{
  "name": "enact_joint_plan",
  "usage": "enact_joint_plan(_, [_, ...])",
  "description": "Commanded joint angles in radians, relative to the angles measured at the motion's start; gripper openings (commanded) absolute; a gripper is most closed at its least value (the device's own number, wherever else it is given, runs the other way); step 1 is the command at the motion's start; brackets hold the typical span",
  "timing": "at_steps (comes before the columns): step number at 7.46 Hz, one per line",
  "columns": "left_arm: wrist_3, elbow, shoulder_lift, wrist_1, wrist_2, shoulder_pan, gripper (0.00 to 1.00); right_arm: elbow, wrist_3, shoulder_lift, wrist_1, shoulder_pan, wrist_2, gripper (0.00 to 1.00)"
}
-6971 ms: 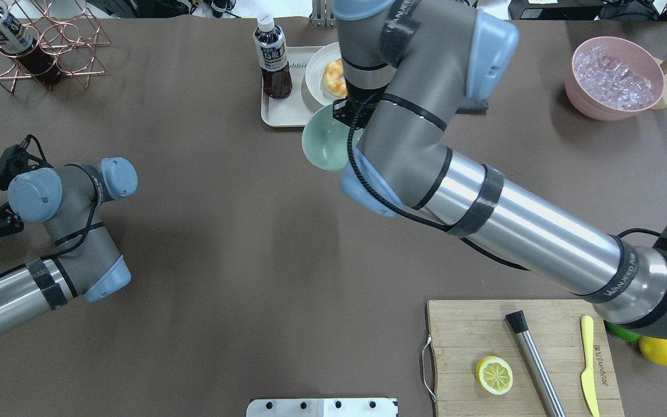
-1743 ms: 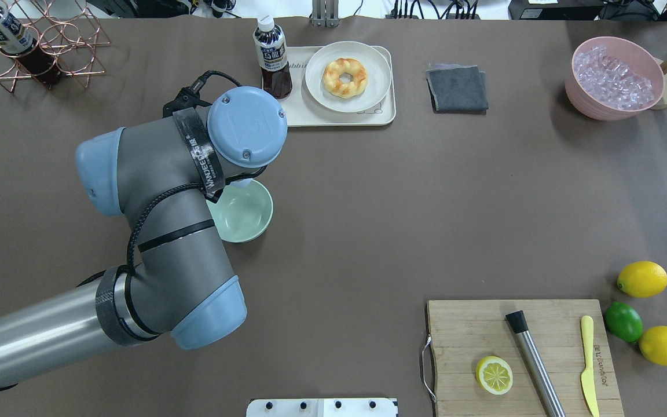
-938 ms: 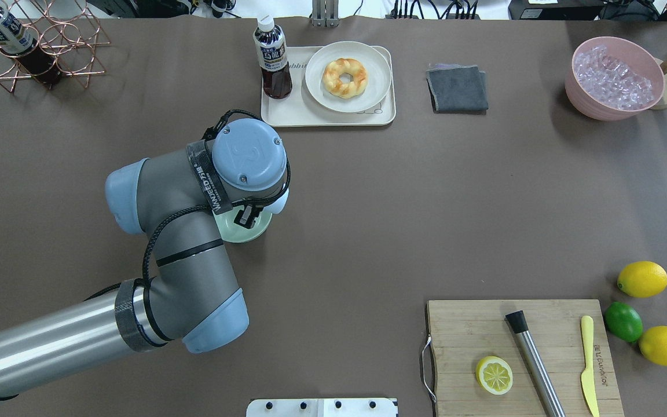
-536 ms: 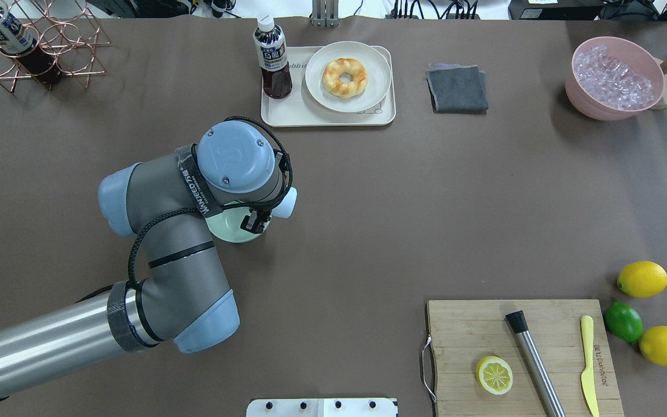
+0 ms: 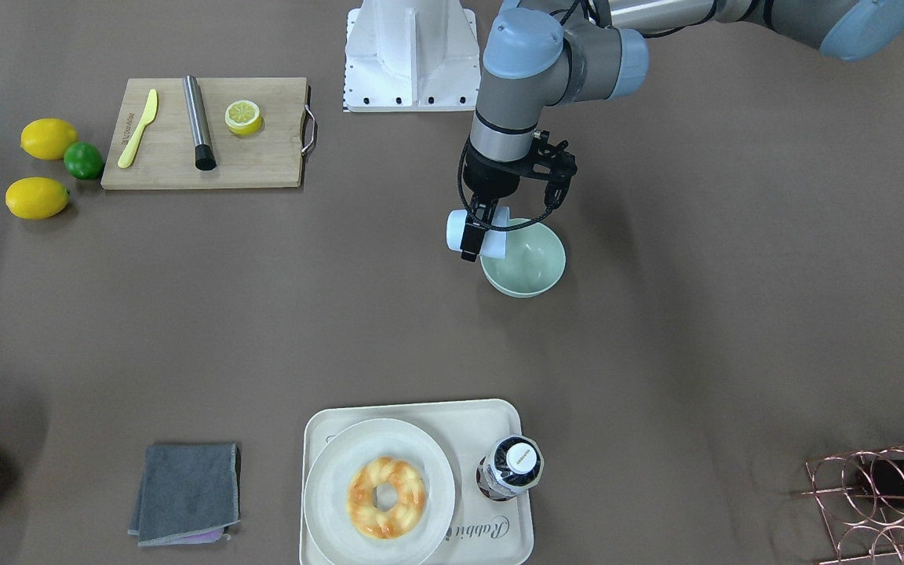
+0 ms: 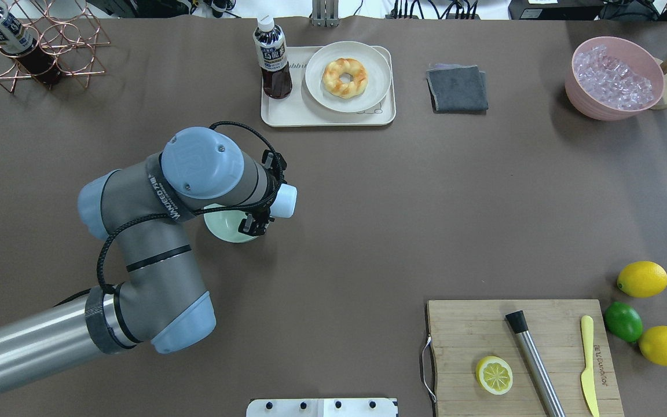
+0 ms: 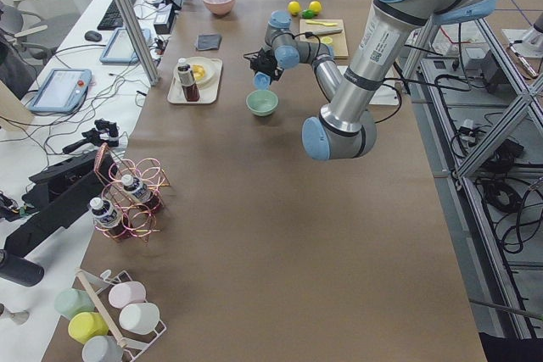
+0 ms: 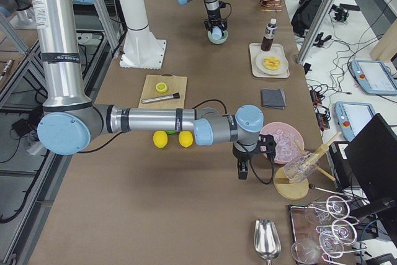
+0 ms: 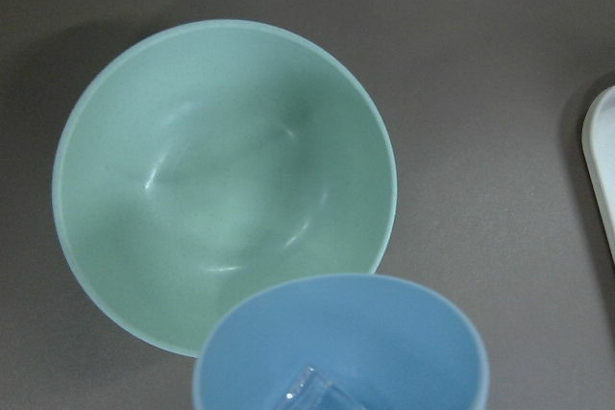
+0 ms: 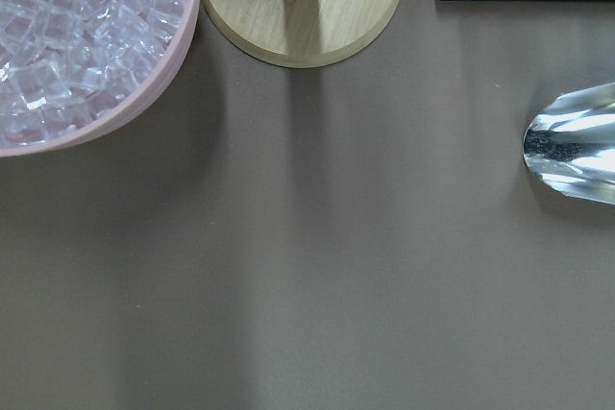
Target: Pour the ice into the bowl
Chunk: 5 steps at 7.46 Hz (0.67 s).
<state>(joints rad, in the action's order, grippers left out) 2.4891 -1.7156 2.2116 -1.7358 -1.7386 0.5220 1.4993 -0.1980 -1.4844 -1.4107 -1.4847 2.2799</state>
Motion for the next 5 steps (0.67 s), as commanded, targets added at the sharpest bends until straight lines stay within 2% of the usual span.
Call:
enact_joint_plan(1, [0.060, -0.007, -0.084, -0.146, -0.012, 0.006, 0.59, 0.013, 0.000, -0.004, -0.002, 0.000, 0.000, 0.99])
enact_joint_plan(3, [0.141, -0.004, -0.096, -0.187, -0.012, 0.021, 0.59, 0.012, 0.000, -0.004, -0.002, 0.000, 0.001, 0.99])
enact_joint_plan(5, [0.235, -0.002, -0.165, -0.316, -0.007, 0.021, 0.59, 0.002, 0.000, -0.001, -0.002, 0.001, 0.001, 0.99])
